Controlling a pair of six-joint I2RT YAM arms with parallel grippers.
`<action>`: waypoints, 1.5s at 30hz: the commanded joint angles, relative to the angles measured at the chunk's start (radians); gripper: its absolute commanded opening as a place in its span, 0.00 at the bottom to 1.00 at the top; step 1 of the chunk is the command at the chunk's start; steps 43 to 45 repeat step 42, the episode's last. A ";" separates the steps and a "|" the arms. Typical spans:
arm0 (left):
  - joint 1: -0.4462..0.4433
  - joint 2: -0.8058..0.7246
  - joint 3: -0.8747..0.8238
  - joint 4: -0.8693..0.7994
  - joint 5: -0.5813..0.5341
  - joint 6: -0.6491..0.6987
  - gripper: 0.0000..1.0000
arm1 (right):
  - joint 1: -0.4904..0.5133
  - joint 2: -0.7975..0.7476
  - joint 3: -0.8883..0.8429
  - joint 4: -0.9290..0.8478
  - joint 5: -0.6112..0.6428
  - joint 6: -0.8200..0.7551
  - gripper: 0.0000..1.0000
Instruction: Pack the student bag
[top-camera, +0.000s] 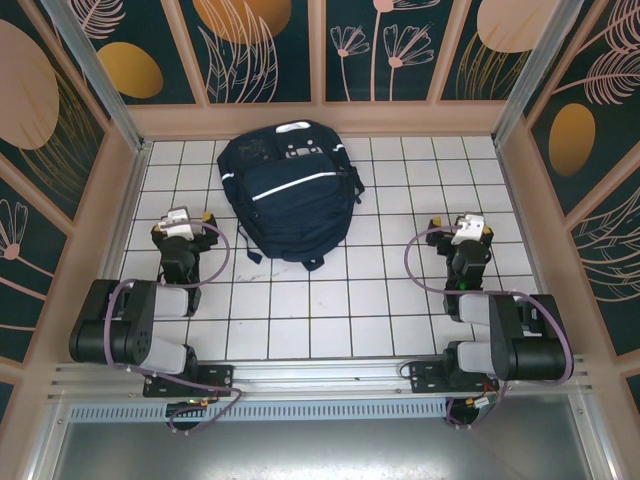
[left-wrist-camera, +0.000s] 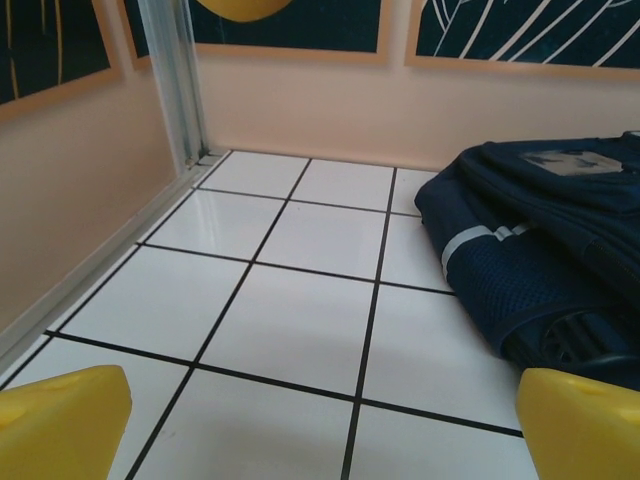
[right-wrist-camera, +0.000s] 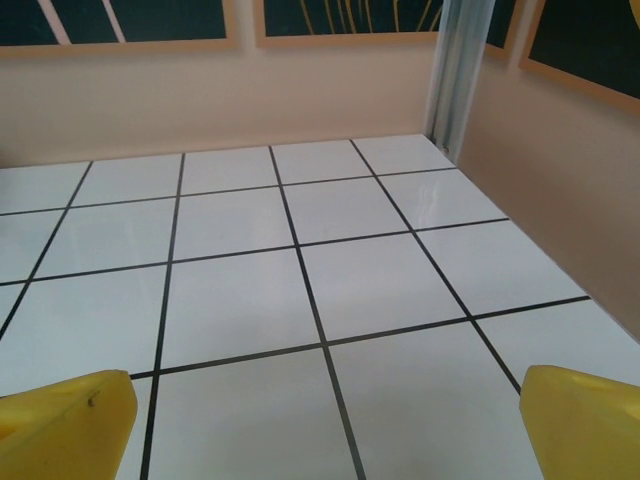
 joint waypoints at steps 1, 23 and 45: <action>0.015 0.017 0.010 0.073 0.041 -0.005 0.98 | -0.009 -0.013 -0.005 0.063 -0.028 -0.007 0.99; 0.017 0.043 -0.010 0.130 0.036 -0.002 0.99 | 0.003 0.225 0.009 0.296 -0.106 0.063 0.99; 0.019 0.050 -0.007 0.133 0.063 0.006 0.99 | -0.024 0.222 0.052 0.206 -0.088 0.111 0.99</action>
